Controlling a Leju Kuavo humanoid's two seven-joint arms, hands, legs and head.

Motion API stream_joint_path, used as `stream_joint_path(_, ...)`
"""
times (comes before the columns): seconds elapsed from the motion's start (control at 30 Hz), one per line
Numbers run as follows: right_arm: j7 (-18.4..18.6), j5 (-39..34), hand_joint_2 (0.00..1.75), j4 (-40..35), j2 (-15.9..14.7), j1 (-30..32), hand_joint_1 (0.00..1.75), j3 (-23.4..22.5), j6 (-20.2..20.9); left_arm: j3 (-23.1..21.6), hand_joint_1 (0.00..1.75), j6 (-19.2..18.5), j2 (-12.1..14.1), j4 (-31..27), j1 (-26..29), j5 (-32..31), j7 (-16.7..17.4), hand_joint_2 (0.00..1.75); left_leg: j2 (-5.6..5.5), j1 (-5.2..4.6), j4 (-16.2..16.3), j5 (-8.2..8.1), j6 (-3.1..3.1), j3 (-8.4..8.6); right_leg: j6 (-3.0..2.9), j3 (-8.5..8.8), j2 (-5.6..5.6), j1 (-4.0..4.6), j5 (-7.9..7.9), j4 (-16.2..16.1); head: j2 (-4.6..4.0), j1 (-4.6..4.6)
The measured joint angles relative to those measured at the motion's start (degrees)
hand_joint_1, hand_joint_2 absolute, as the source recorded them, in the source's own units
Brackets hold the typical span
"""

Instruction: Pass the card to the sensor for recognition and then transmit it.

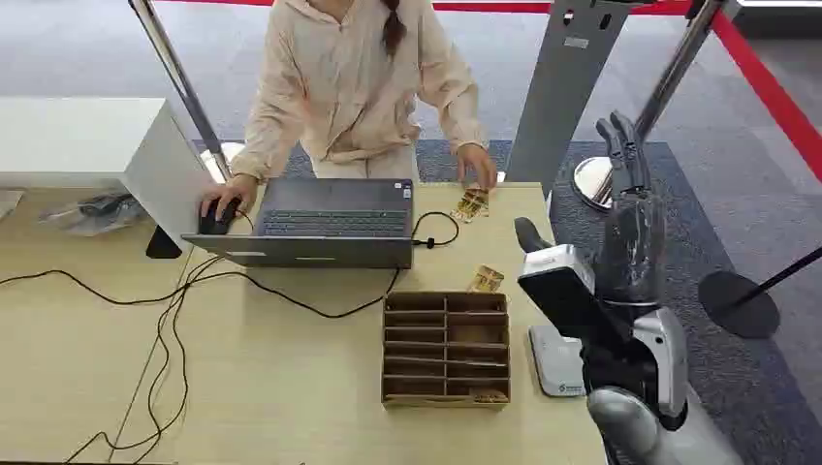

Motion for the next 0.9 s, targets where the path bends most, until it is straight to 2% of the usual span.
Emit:
stream_joint_path(0.17,-0.33,-1.51,1.75,-0.46,0.00,0.93,0.00,-0.04,-1.35,0.00,0.00,0.07,0.00,0.00,0.00,0.13,0.02,0.00,0.00,0.00,0.00,0.00,0.00,0.00,0.00,0.00,0.00,0.00,0.00,0.00,0.00,0.00)
stream_joint_path(0.5,-1.25,-1.97,1.75,-0.39,0.13,1.27,0.00,0.07,-1.35,0.00,0.00,0.13,0.00,0.00,0.00,0.15,0.17,0.00,0.00,0.00,0.00,0.00,0.00,-0.01,0.00,0.00,0.00,0.00,0.00,0.00,0.00,0.00)
stream_joint_path(0.9,-2.10,-0.83,1.75,0.96,1.31,0.38,0.00,1.27,1.38,0.00,0.00,0.13,-0.02,0.00,-0.06,-0.22,0.18,0.00,0.00,0.00,-0.01,0.00,0.00,-0.04,0.00,0.01,0.00,0.00,0.00,0.00,0.00,-0.02)
